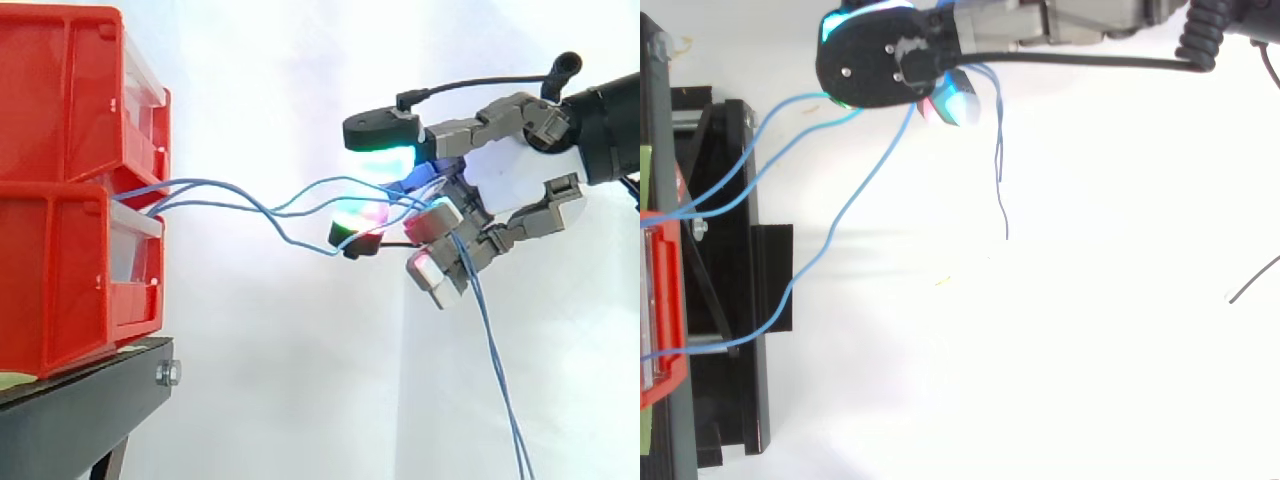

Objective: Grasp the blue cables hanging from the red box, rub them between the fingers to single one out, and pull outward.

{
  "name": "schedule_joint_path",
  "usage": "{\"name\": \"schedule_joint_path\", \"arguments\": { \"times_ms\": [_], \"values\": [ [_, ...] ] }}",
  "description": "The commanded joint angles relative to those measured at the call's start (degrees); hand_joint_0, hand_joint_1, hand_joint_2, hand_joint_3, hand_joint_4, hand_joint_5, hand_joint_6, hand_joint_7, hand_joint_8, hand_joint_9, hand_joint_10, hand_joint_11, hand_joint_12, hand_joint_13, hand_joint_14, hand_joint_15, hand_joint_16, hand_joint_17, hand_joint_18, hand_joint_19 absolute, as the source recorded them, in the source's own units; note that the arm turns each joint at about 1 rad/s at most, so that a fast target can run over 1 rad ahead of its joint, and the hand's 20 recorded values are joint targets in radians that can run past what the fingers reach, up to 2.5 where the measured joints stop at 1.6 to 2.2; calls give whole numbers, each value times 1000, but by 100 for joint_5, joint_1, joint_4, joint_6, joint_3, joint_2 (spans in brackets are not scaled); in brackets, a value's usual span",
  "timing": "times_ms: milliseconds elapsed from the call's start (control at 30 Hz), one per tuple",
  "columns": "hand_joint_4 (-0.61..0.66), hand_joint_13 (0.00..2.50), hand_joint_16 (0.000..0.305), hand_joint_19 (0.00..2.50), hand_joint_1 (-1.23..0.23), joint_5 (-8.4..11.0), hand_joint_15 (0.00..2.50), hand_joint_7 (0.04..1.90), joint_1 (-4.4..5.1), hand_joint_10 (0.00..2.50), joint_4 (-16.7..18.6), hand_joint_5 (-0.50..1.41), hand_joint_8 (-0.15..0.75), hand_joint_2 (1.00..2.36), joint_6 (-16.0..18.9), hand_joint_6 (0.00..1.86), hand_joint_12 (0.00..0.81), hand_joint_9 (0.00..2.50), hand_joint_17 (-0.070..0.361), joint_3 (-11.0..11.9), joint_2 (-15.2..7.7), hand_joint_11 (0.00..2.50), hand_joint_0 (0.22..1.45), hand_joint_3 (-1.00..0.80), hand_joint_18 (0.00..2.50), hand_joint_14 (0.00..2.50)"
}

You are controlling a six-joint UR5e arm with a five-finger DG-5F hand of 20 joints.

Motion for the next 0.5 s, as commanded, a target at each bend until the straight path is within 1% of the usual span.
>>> {"name": "schedule_joint_path", "arguments": {
  "times_ms": [0,67,167,200,333,433,467],
  "values": [
    [66,1046,54,683,-582,-10,747,900,27,19,-10,-152,270,1007,77,893,378,1258,121,-110,0,1223,569,-403,837,27],
    [74,1051,56,684,-541,-19,746,892,62,19,-19,-151,278,1002,332,893,390,1263,125,-216,0,1220,537,-466,847,26],
    [80,1052,58,678,-499,-36,746,904,79,18,-19,-153,286,1000,508,890,400,1261,131,-242,0,1218,516,-500,852,26],
    [83,1055,59,675,-485,-45,752,899,88,19,-19,-153,292,1000,622,889,401,1262,133,-242,0,1218,506,-500,857,26],
    [100,1070,63,675,-449,-54,742,892,114,17,-19,-153,313,1000,675,888,422,1258,141,-242,8,1199,470,-500,879,23],
    [112,1077,65,659,-498,-54,731,881,141,17,-63,-154,321,1000,684,889,430,1257,146,-242,0,1194,451,-500,898,24],
    [112,1081,65,658,-545,-54,729,869,141,16,-63,-154,321,1000,684,890,432,1263,146,-242,0,1196,448,-500,907,22]
  ]
}}
